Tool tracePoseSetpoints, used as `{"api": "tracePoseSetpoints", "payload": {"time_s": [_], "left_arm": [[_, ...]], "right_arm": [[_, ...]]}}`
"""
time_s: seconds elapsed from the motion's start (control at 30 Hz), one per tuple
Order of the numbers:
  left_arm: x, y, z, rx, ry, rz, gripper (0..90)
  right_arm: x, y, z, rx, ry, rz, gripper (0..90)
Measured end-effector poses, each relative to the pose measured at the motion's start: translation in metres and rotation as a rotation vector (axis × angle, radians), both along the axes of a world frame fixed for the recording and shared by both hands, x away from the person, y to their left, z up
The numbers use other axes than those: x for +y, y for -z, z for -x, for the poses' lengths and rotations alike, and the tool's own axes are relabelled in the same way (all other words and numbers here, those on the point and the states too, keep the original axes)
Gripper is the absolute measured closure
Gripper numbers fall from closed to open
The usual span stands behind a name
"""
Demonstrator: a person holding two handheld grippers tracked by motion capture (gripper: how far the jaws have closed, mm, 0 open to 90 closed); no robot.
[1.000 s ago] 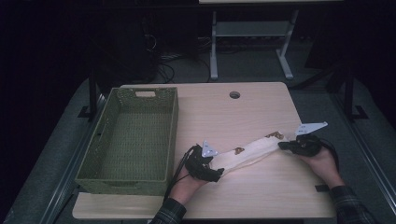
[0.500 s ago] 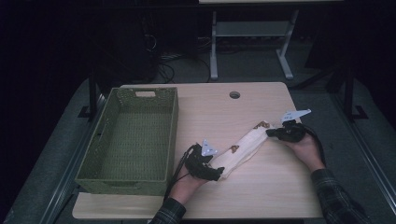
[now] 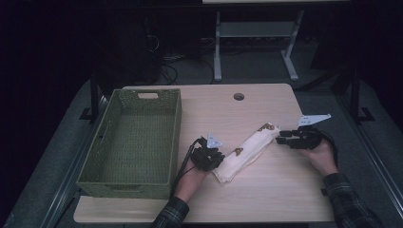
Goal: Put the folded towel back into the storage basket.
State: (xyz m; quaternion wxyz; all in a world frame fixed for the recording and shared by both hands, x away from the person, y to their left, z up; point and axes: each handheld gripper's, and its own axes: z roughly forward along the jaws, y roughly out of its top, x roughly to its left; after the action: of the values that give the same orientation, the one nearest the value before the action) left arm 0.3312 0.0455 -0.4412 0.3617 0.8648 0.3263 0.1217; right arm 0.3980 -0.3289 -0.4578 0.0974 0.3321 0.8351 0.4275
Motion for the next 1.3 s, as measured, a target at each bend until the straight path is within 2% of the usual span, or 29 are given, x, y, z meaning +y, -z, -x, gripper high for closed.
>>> {"api": "tracePoseSetpoints", "payload": {"time_s": [0.07,0.17,0.2,0.43,0.6,0.77,0.97,1.1,1.3], "left_arm": [[-0.002,0.003,-0.006,0.009,0.000,-0.024,89.4],[-0.004,0.009,-0.010,0.025,0.007,-0.032,89.5],[-0.006,0.014,-0.009,0.045,0.022,-0.044,89.5],[-0.013,0.018,0.001,0.080,0.078,-0.060,89.4],[-0.018,0.018,0.010,0.090,0.118,-0.056,89.4],[-0.026,0.018,0.020,0.102,0.183,-0.057,89.3],[-0.045,0.017,0.036,0.107,0.277,-0.062,89.2],[-0.061,0.018,0.048,0.099,0.342,-0.060,88.8],[-0.078,0.019,0.062,0.089,0.407,-0.054,88.3]], "right_arm": [[0.001,0.001,0.000,0.001,-0.003,-0.003,48.2],[0.005,0.001,0.001,-0.009,-0.013,0.008,43.4],[0.007,0.001,0.001,-0.011,-0.019,0.013,42.0],[0.011,0.002,0.002,-0.009,-0.033,0.026,39.4],[0.011,0.002,0.001,-0.017,-0.023,0.021,37.7],[0.011,0.003,0.001,-0.021,-0.019,0.027,36.3],[0.012,0.004,0.000,-0.020,-0.020,0.034,35.5],[0.013,0.004,0.001,-0.022,-0.021,0.036,35.2],[0.014,0.005,0.001,-0.022,-0.021,0.033,35.2]]}}
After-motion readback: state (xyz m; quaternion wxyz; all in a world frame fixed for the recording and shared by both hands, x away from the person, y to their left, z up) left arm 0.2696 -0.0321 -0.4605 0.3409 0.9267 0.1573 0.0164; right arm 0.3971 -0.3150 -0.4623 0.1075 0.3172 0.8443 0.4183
